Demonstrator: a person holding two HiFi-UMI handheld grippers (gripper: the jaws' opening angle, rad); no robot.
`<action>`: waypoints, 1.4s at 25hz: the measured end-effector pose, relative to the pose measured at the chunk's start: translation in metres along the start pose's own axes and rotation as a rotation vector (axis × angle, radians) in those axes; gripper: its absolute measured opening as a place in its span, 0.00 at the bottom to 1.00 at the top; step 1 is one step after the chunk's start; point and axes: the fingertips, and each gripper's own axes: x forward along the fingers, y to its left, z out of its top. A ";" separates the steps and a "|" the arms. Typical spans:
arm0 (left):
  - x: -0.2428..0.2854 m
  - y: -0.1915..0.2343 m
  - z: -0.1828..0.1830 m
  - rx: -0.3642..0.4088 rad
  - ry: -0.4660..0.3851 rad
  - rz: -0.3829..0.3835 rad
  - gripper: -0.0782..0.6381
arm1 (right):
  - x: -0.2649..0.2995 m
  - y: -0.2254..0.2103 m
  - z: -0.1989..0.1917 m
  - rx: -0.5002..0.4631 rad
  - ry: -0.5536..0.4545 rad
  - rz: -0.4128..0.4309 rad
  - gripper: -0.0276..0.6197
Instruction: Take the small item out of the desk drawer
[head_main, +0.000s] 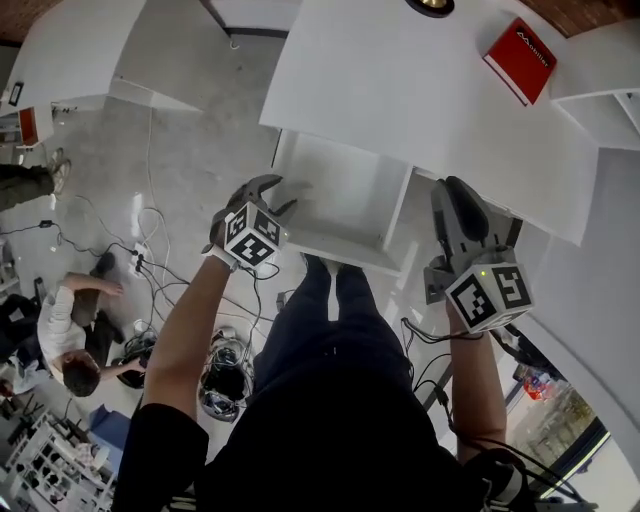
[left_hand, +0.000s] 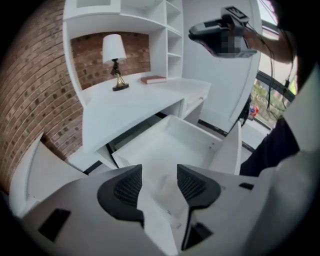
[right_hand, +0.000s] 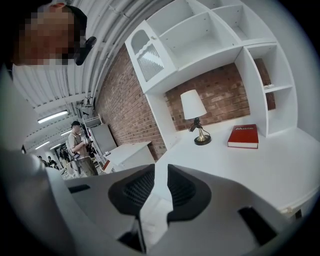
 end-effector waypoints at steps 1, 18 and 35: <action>0.010 -0.004 -0.003 0.047 0.028 -0.010 0.41 | 0.002 -0.004 -0.004 0.005 0.005 -0.001 0.16; 0.134 -0.047 -0.053 0.356 0.392 -0.167 0.41 | -0.001 -0.058 -0.055 0.079 0.092 -0.050 0.16; 0.179 -0.042 -0.080 0.382 0.527 -0.142 0.29 | -0.002 -0.085 -0.079 0.108 0.136 -0.092 0.15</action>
